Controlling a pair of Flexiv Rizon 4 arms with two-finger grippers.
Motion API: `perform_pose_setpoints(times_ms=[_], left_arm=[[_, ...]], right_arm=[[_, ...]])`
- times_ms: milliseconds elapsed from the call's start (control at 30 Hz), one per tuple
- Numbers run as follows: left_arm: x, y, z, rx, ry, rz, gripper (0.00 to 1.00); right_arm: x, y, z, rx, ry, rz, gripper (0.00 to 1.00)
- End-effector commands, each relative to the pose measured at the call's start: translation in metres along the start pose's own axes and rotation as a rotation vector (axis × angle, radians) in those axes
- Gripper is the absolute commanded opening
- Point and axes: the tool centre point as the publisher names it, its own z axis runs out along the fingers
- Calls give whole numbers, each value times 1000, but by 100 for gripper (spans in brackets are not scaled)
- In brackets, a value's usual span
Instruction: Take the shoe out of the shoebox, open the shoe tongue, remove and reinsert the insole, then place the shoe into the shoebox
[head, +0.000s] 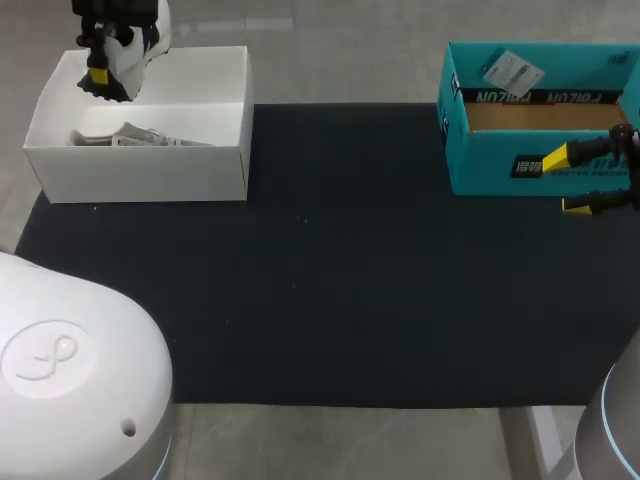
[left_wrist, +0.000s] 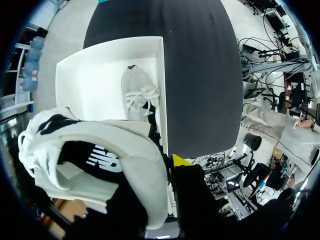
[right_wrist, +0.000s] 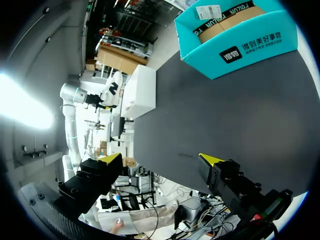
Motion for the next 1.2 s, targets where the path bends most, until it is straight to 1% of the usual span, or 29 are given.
perform_pose_setpoints(times_ms=[33,167,333,433,533,733,867,900,1200], left_arm=[[-16,21,6,35,34,2,0],[-25,40,10,52,47,-6,0],[-41,65,9,115,50,-29,0],[-50,75,6,140,43,-34,0],[-55,81,2,169,31,-27,0],[-66,84,1,169,26,-23,0],[-75,84,5,155,47,-18,0],[-75,84,6,167,52,-29,0],[-75,84,6,167,52,-29,0]], right_arm=[[0,-1,0,-1,-3,2,100],[0,-1,0,-1,-3,2,100],[0,-1,0,-1,-3,2,100],[0,-1,0,-1,-3,2,100],[0,-1,0,-1,-3,2,100],[0,-1,0,-1,-3,2,100],[0,-1,0,-1,-3,2,100],[0,-1,0,-1,-3,2,100],[0,-1,0,-1,-3,2,100]])
